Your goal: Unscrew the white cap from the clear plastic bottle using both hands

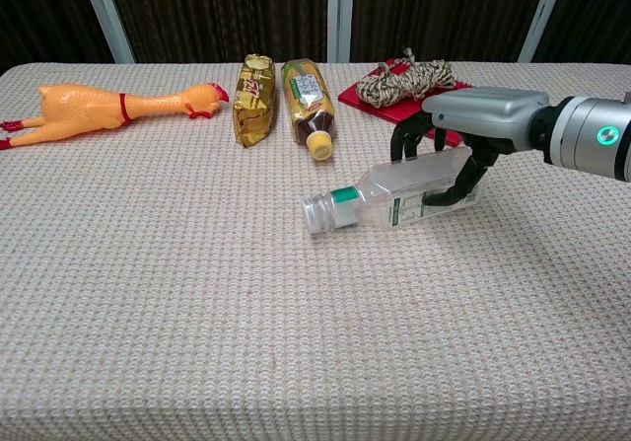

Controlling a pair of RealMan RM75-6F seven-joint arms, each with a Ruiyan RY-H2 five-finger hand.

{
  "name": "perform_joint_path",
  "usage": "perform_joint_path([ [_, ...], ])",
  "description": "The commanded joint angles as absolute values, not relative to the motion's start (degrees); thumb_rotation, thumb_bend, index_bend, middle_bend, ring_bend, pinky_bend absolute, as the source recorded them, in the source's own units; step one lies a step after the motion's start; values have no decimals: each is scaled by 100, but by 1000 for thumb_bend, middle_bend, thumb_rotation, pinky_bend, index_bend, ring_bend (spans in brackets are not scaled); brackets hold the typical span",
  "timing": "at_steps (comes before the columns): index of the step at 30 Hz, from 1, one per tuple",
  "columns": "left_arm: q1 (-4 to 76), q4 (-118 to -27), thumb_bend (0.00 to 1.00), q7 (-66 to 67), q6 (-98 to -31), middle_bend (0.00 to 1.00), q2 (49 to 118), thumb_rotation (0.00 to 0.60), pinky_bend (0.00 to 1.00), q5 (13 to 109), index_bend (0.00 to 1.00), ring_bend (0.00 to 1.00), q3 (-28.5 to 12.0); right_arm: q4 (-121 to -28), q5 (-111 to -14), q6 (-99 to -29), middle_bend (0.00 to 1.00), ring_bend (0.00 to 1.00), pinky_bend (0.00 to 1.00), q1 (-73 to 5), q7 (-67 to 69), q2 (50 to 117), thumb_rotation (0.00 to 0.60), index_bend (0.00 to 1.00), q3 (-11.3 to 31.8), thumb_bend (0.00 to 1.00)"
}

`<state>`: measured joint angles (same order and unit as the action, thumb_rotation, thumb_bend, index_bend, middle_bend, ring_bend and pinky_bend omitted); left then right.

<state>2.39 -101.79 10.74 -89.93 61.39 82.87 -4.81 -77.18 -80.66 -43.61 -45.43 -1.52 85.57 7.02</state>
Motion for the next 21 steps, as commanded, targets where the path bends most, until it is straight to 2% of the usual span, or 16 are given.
perform_joint_path([
  [1,339,-10178,95,1033,-8975,125,6158,600,0,8397,252,16,-554,-7838,-8113,-4617,442,260,394,-4437,88,8496,600,491,720,224],
  [12,1425,-10152,93,364,-8275,125,6481,600,4,9285,257,16,-916,-7926,-8857,-6034,452,269,423,-3937,2707,8407,600,492,700,254],
  [21,2303,-10272,93,292,-7665,125,7035,600,4,9625,257,16,-1120,-7881,-9007,-6411,456,278,447,-3964,3850,8610,600,492,798,285],
])
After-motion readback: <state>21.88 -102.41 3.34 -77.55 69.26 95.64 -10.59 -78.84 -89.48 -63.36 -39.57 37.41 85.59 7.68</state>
